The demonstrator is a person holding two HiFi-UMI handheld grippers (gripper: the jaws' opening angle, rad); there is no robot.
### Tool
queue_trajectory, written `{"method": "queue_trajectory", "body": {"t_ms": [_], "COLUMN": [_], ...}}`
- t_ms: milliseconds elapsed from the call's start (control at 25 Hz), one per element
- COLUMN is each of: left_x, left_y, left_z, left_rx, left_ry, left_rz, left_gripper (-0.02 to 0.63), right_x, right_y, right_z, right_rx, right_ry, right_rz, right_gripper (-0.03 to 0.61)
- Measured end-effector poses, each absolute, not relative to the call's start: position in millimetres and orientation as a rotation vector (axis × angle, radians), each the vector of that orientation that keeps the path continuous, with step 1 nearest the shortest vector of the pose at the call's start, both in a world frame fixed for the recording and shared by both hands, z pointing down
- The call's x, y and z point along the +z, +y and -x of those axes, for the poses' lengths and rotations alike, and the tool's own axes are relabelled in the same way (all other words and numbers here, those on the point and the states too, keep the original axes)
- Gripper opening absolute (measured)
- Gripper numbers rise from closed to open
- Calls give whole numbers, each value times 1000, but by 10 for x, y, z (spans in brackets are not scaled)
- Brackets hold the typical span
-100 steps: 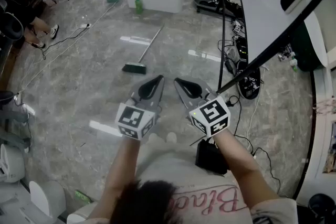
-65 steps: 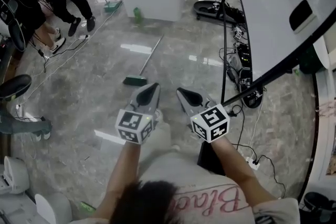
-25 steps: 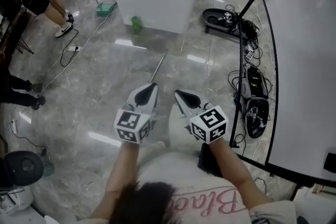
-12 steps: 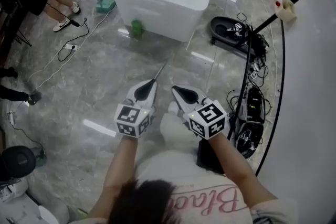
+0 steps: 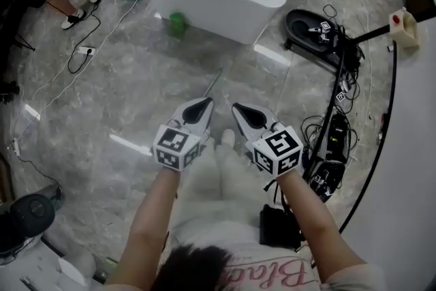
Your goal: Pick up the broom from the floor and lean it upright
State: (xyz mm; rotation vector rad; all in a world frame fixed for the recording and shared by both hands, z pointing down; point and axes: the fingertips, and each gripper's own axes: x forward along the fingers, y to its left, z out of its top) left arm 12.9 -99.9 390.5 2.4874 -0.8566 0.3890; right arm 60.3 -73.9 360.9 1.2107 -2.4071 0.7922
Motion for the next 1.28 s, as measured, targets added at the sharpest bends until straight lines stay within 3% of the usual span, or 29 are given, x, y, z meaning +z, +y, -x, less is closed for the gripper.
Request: {"method": "queue_trajectory", "body": {"t_ms": [560, 840, 1280], "left_x": [5792, 6924, 8723], "left_y": [-1554, -1564, -1481], "left_z": [-141, -190, -125], "left_rx": [609, 801, 1082], "left_ry": [-575, -548, -721], "left_rz": [-2426, -2355, -2263], "left_gripper": [0, 99, 110], "right_x": [5214, 6215, 7723], "right_y": [-1440, -1433, -1104], "right_z": [-622, -815, -793], "right_rx": [926, 1039, 1110], "right_ry": [-2231, -2103, -2020], "right_rz": [-1408, -1474, -1363], "right_gripper": [2, 2, 2]}}
